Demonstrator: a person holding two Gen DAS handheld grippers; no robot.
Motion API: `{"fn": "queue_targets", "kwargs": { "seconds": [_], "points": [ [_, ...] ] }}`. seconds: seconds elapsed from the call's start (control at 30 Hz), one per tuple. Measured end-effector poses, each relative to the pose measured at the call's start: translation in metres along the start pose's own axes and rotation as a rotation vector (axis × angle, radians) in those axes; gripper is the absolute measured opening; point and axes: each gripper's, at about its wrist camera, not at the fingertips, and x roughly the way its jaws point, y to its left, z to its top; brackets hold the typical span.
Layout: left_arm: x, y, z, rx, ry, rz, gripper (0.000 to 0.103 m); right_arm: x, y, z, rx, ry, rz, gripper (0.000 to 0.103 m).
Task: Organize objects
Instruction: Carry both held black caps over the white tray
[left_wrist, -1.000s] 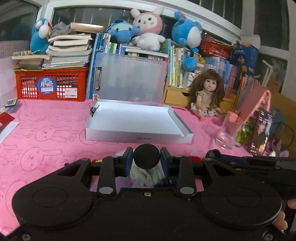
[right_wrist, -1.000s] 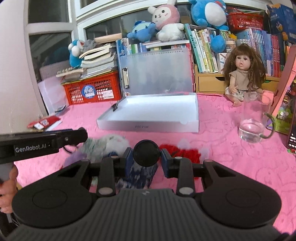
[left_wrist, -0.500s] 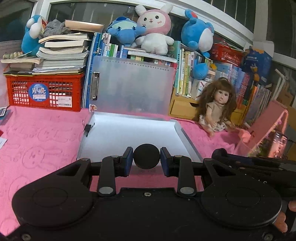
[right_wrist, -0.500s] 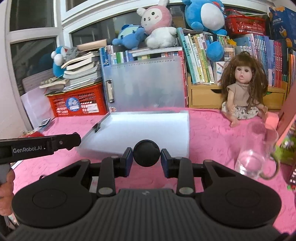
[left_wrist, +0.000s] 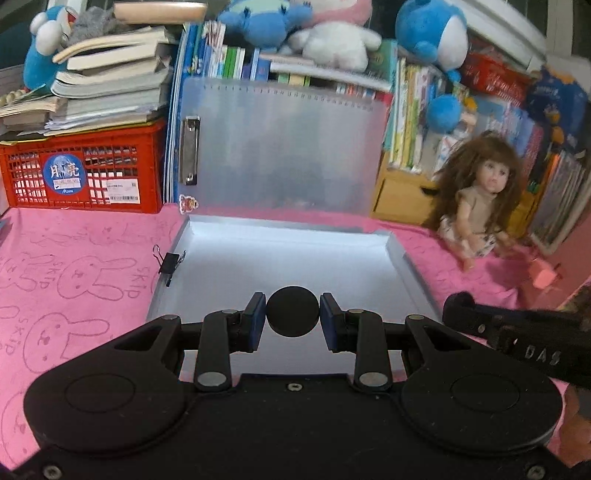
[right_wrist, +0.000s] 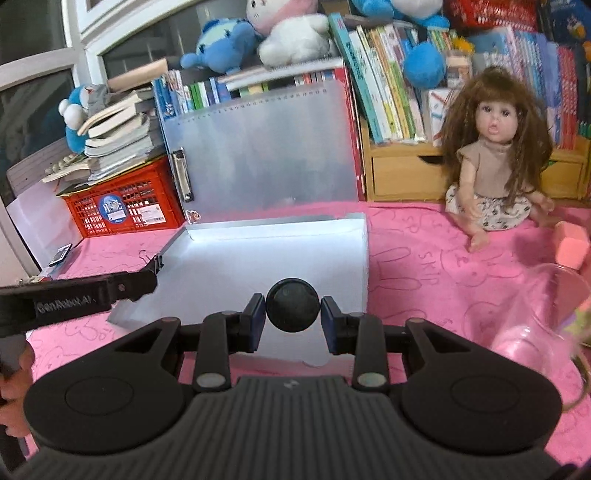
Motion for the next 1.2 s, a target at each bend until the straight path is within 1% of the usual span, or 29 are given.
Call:
{"fn": "queue_targets", "kwargs": {
  "seconds": [0.27,0.53,0.7,1.07,1.2],
  "points": [
    [0.043,0.003,-0.003,0.011,0.059,0.031,0.03,0.043,-0.007,0.014,0.023,0.084,0.018,0.038],
    [0.065,0.008,-0.009,0.013,0.104,0.051,0.03,0.073,-0.004,0.01,0.029,0.15,0.013,0.038],
    [0.074,0.013,-0.013,0.004,0.144,0.062,0.03,0.083,-0.003,0.007,0.022,0.182,0.002,0.038],
    [0.087,0.017,-0.02,-0.03,0.222,0.046,0.03,0.095,0.0,-0.002,-0.002,0.232,-0.016,0.038],
    [0.088,0.017,-0.021,-0.031,0.22,0.044,0.03,0.096,0.001,-0.004,-0.008,0.234,-0.02,0.038]
  ]
}}
